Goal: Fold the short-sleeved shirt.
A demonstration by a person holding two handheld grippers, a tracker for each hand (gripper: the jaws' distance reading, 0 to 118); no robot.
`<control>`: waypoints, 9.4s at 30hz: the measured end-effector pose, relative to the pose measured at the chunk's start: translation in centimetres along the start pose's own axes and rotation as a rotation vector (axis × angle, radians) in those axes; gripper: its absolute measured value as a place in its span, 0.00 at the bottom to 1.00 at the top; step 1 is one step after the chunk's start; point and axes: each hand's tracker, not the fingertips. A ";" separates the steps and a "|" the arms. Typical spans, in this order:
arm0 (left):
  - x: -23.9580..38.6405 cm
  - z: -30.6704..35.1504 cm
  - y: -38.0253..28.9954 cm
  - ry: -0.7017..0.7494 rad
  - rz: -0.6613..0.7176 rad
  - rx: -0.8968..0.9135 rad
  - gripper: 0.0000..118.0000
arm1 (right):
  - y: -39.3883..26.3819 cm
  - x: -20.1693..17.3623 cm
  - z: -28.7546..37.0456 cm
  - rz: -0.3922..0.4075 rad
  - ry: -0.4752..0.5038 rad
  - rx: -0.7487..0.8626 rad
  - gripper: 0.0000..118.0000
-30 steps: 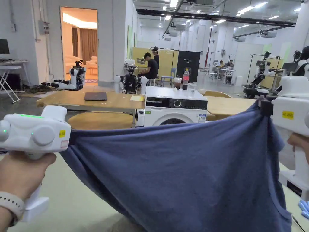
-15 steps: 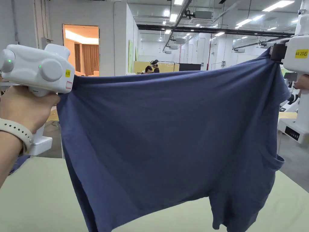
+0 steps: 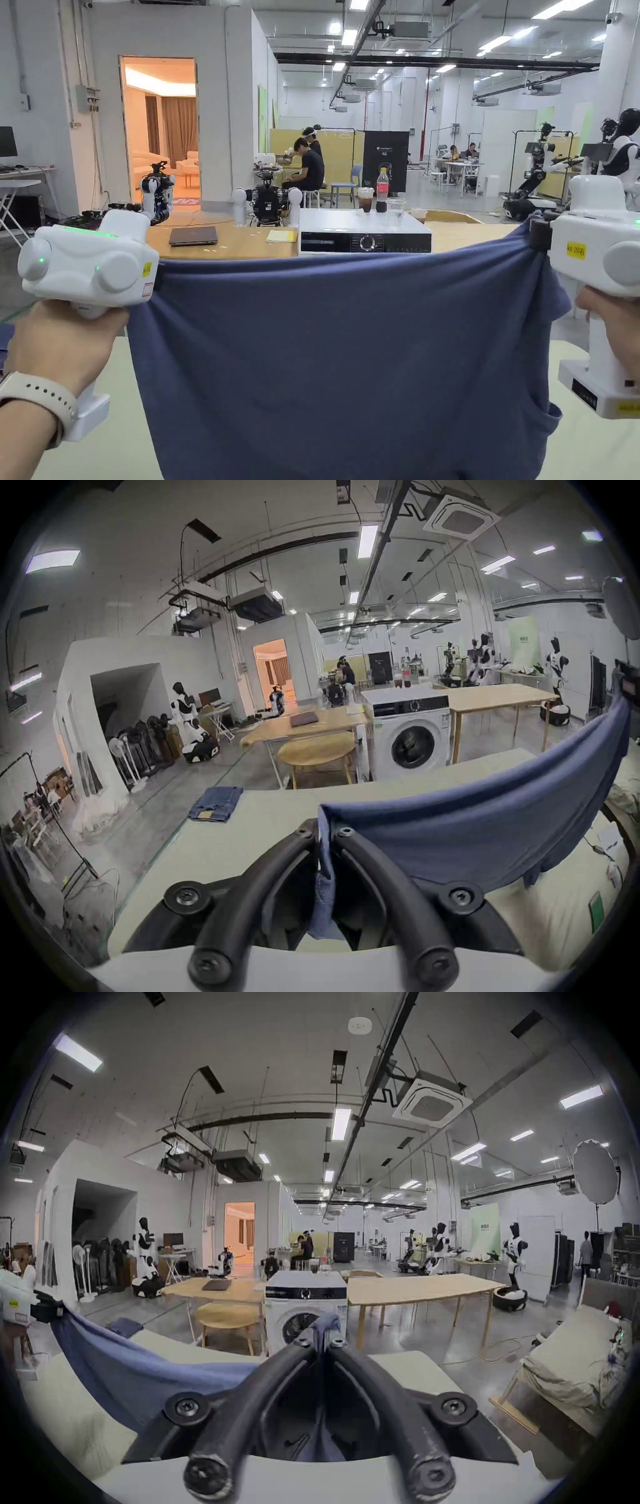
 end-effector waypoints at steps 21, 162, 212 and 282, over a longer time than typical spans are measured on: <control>0.8 17.1 -36.4 -0.173 0.027 -0.365 0.00 | -31.1 1.5 25.0 -0.003 0.014 -0.477 0.00; 5.3 5.2 -38.9 -0.169 0.026 -0.515 0.15 | -37.8 5.6 24.0 -0.096 -0.163 -0.637 0.30; 4.6 23.1 -31.6 -0.203 0.009 0.002 0.90 | -27.0 -5.3 29.4 -0.084 0.093 -0.237 0.80; 0.3 17.9 -31.1 -0.207 -0.019 -0.216 0.00 | -27.9 3.0 24.8 0.018 0.081 -0.532 0.00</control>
